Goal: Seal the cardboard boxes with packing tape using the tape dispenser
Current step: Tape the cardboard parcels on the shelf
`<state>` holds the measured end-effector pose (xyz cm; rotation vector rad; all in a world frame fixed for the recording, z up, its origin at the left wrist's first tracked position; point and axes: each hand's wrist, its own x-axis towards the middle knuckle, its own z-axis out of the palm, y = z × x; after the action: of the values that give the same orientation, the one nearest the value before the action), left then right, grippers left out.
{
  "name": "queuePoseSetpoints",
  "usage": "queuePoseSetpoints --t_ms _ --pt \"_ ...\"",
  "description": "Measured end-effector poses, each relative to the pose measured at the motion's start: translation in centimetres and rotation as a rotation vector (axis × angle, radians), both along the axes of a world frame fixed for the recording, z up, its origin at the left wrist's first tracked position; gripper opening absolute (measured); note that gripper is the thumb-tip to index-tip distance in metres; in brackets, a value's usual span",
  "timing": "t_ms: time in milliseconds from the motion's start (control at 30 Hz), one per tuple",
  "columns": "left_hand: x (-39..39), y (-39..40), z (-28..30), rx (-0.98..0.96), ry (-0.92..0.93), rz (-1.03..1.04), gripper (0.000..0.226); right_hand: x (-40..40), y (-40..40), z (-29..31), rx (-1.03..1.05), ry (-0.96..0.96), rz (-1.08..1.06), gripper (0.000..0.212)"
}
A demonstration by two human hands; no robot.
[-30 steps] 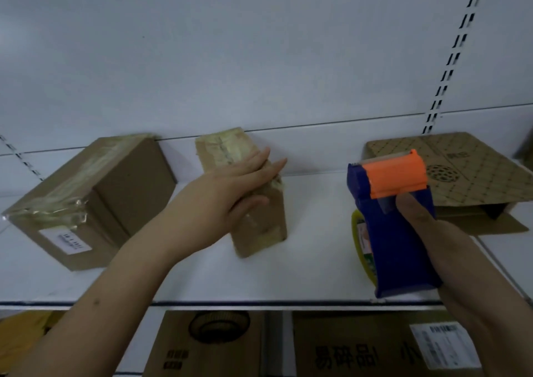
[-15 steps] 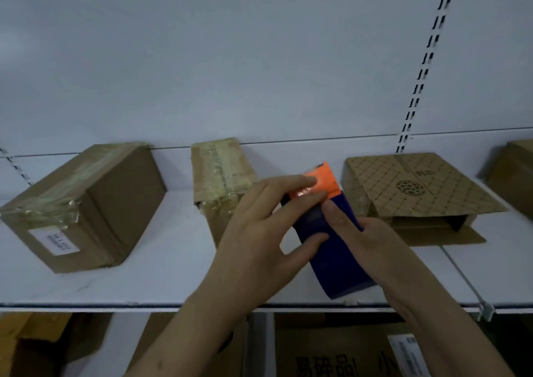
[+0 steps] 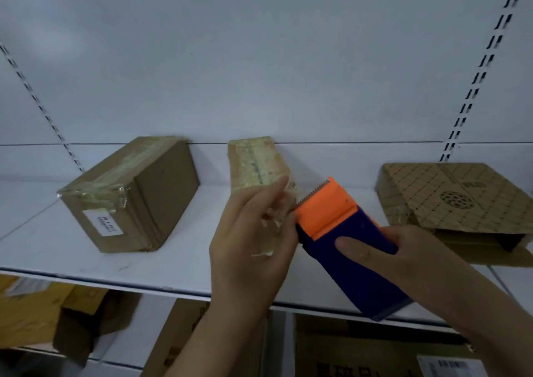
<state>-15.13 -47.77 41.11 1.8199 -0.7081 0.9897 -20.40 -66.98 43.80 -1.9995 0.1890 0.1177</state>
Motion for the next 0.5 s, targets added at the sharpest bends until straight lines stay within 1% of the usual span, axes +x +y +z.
queuePoseSetpoints --t_ms 33,100,167,267,367,400,467,500 --pt "-0.1 0.4 0.1 -0.094 0.061 0.024 0.030 0.1 0.0 0.1 -0.019 -0.002 0.036 0.053" --pt "-0.5 1.4 0.6 -0.305 0.245 0.033 0.026 0.1 0.1 0.3 -0.066 0.005 0.094 0.054" --pt "-0.6 2.3 0.9 -0.434 0.407 0.025 0.019 0.3 0.4 0.5 -0.104 0.001 0.133 0.058" --pt "-0.7 3.7 1.5 -0.448 0.545 0.005 0.012 0.7 0.4 0.8 -0.181 -0.001 0.172 0.056" --pt "-0.6 4.7 2.2 -0.536 0.711 -0.144 0.014 0.9 0.1 1.2 -0.220 -0.012 0.244 0.060" --pt "-0.5 4.9 2.3 -0.530 0.744 -0.161 0.016 0.9 0.3 1.2 -0.237 0.003 0.265 0.059" --pt "-0.3 5.2 2.1 -0.504 0.774 -0.160 0.015 1.0 0.8 1.1 -0.352 0.045 0.311 0.057" --pt "-0.2 5.3 1.8 -0.499 0.766 -0.161 0.014 1.1 1.1 1.1 -0.413 0.048 0.316 0.061"
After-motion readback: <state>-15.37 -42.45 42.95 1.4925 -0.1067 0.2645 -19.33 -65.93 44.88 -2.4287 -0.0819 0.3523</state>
